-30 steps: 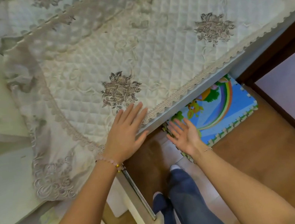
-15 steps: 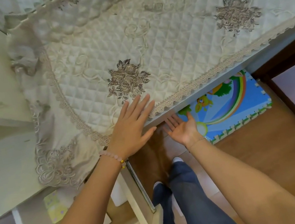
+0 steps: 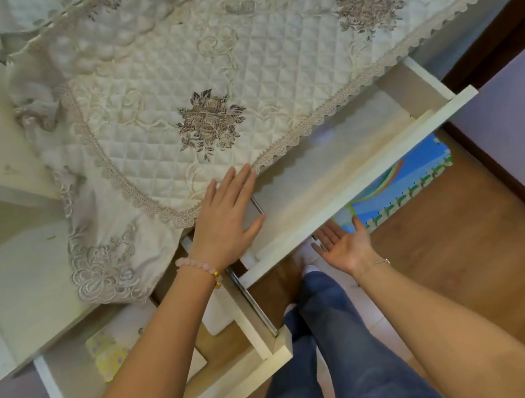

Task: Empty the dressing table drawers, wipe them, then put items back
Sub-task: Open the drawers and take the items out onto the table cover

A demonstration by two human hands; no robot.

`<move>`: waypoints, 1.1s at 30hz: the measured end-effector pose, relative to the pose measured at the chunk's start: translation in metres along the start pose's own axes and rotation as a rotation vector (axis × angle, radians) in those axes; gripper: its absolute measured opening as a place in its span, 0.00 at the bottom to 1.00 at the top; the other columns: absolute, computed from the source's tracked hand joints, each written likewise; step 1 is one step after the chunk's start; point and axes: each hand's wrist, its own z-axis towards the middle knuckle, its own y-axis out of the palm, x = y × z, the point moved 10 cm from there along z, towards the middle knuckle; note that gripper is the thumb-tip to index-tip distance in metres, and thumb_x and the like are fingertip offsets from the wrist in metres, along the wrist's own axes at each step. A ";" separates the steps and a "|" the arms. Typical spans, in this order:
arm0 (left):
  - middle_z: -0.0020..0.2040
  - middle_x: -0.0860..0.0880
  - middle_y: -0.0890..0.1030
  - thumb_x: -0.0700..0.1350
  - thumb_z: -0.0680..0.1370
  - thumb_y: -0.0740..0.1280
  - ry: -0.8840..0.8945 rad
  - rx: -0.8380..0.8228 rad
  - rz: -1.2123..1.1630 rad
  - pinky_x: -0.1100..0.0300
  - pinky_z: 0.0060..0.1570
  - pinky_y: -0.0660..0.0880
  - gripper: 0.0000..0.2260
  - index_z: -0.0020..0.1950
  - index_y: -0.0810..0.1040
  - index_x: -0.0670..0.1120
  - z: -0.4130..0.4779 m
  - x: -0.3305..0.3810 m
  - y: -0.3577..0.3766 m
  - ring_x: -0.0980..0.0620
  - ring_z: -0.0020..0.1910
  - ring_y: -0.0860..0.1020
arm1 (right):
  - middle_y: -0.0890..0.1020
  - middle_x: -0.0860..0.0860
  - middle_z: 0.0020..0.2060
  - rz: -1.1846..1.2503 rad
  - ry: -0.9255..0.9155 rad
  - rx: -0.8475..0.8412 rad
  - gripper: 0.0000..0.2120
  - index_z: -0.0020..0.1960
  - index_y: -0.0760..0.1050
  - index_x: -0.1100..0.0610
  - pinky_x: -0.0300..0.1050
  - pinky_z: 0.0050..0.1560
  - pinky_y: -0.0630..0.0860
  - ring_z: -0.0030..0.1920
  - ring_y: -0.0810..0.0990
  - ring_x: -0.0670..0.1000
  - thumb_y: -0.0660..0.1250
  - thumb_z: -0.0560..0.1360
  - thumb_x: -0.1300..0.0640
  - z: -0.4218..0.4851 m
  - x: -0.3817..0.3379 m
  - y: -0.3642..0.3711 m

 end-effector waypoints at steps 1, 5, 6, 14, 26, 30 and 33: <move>0.77 0.47 0.54 0.60 0.78 0.51 0.006 -0.005 0.021 0.49 0.73 0.46 0.31 0.77 0.53 0.45 -0.001 0.001 0.001 0.47 0.76 0.51 | 0.66 0.56 0.71 0.003 -0.007 0.016 0.32 0.72 0.62 0.60 0.53 0.72 0.58 0.71 0.64 0.54 0.50 0.77 0.38 -0.005 0.001 -0.011; 0.78 0.47 0.49 0.57 0.79 0.57 0.014 -0.024 0.062 0.49 0.73 0.43 0.31 0.77 0.51 0.45 -0.002 0.002 0.005 0.47 0.76 0.47 | 0.67 0.57 0.70 0.024 -0.034 0.081 0.33 0.71 0.63 0.60 0.52 0.72 0.59 0.70 0.65 0.55 0.52 0.76 0.37 -0.022 0.005 -0.052; 0.78 0.47 0.49 0.57 0.79 0.57 0.012 -0.026 0.062 0.49 0.73 0.43 0.31 0.77 0.51 0.45 -0.001 0.003 0.005 0.47 0.76 0.47 | 0.67 0.57 0.70 0.027 -0.041 0.094 0.33 0.71 0.63 0.60 0.52 0.72 0.60 0.70 0.65 0.55 0.52 0.76 0.37 -0.027 0.006 -0.060; 0.78 0.46 0.49 0.55 0.79 0.59 0.023 -0.010 0.017 0.47 0.73 0.43 0.31 0.77 0.52 0.45 -0.003 0.008 0.000 0.45 0.76 0.47 | 0.72 0.58 0.66 0.053 -0.094 0.159 0.33 0.71 0.63 0.62 0.52 0.69 0.66 0.65 0.71 0.57 0.53 0.77 0.38 -0.058 0.010 -0.113; 0.78 0.46 0.50 0.54 0.79 0.59 -0.017 0.001 0.000 0.47 0.73 0.44 0.31 0.77 0.52 0.45 -0.012 0.015 -0.004 0.46 0.76 0.47 | 0.68 0.59 0.69 0.080 -0.116 0.093 0.35 0.73 0.57 0.60 0.53 0.69 0.65 0.67 0.69 0.57 0.53 0.77 0.37 -0.087 0.010 -0.133; 0.77 0.45 0.53 0.55 0.80 0.58 0.021 0.026 -0.009 0.49 0.73 0.45 0.30 0.77 0.53 0.44 -0.025 0.034 -0.008 0.47 0.76 0.50 | 0.64 0.56 0.72 -0.040 -0.209 0.054 0.32 0.74 0.57 0.57 0.51 0.71 0.62 0.70 0.65 0.55 0.55 0.77 0.39 -0.103 -0.003 -0.130; 0.76 0.45 0.56 0.56 0.80 0.57 0.066 0.053 -0.018 0.49 0.73 0.47 0.29 0.77 0.54 0.44 -0.038 0.054 -0.016 0.47 0.76 0.53 | 0.66 0.52 0.71 -0.204 -0.383 0.054 0.28 0.73 0.59 0.54 0.50 0.70 0.61 0.69 0.67 0.51 0.55 0.78 0.42 -0.128 -0.028 -0.124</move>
